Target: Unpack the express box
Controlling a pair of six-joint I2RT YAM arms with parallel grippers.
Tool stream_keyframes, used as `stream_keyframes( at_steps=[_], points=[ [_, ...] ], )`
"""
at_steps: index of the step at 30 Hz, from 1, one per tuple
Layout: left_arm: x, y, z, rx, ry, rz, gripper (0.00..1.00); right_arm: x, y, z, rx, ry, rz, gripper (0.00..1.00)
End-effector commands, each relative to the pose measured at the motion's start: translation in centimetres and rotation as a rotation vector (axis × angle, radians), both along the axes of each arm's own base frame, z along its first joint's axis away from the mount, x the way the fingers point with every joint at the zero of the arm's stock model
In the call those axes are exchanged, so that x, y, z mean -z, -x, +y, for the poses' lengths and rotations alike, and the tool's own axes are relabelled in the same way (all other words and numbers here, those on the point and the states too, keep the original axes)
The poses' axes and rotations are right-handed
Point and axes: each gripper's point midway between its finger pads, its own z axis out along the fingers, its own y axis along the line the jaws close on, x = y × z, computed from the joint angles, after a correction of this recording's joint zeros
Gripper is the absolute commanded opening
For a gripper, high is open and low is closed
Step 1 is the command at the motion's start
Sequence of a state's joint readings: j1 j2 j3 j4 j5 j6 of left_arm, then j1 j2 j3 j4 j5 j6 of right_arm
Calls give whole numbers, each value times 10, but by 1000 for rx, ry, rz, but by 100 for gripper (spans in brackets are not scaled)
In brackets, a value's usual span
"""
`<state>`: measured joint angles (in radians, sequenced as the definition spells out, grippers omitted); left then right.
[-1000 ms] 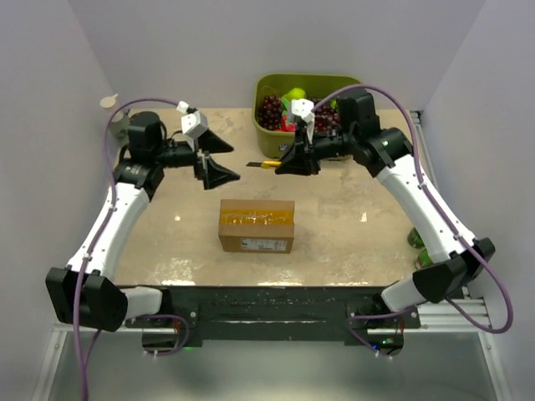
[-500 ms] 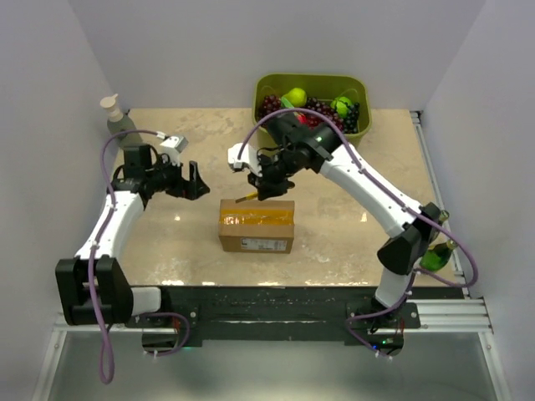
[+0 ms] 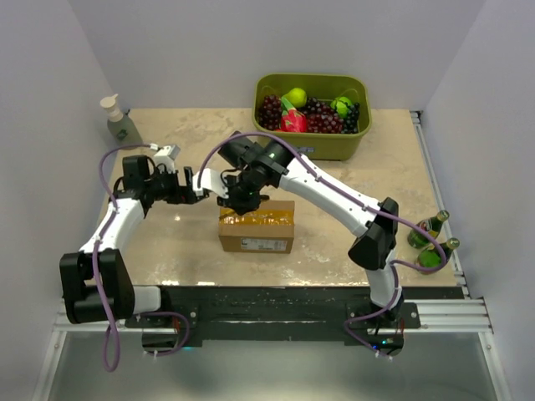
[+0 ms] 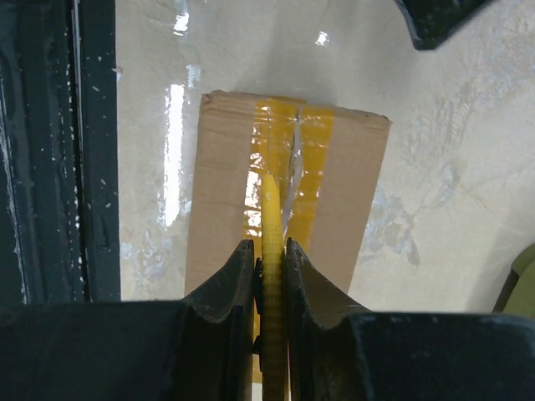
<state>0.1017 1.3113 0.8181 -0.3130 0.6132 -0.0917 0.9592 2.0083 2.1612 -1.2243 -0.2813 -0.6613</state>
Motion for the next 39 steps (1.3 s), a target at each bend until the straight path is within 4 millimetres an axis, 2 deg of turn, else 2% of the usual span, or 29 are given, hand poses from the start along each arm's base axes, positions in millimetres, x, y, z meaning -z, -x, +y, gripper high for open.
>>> stream_keyframes(
  at_steps=[1,2,5,10,11,12,15,19,26,29,39],
  points=[
    [-45,2,-42,227,251,-150,93,-16,-6,-10,50,6,-53,0],
    [-55,5,-51,285,305,-169,93,-17,-6,-10,50,3,-55,0],
    [-52,5,-59,334,324,-141,93,-21,-5,-13,54,2,-61,0],
    [-28,14,-82,455,306,-49,93,-22,-4,-17,56,11,-71,0],
    [-26,13,-82,454,311,-33,93,-22,-5,-18,61,11,-74,0],
    [-24,18,-94,497,327,-17,93,-24,-5,-18,61,7,-76,0],
    [-23,15,-100,509,327,-15,92,-24,-5,-19,63,8,-80,0],
    [-21,9,-100,510,325,7,92,-21,-4,-23,65,22,-76,0],
    [14,13,-91,463,170,32,89,-13,-15,-28,105,65,-122,0],
    [25,17,-88,439,155,52,89,-12,-19,-27,112,73,-136,0],
    [24,14,-89,436,150,41,88,3,-7,-17,52,100,-93,0]
  ],
)
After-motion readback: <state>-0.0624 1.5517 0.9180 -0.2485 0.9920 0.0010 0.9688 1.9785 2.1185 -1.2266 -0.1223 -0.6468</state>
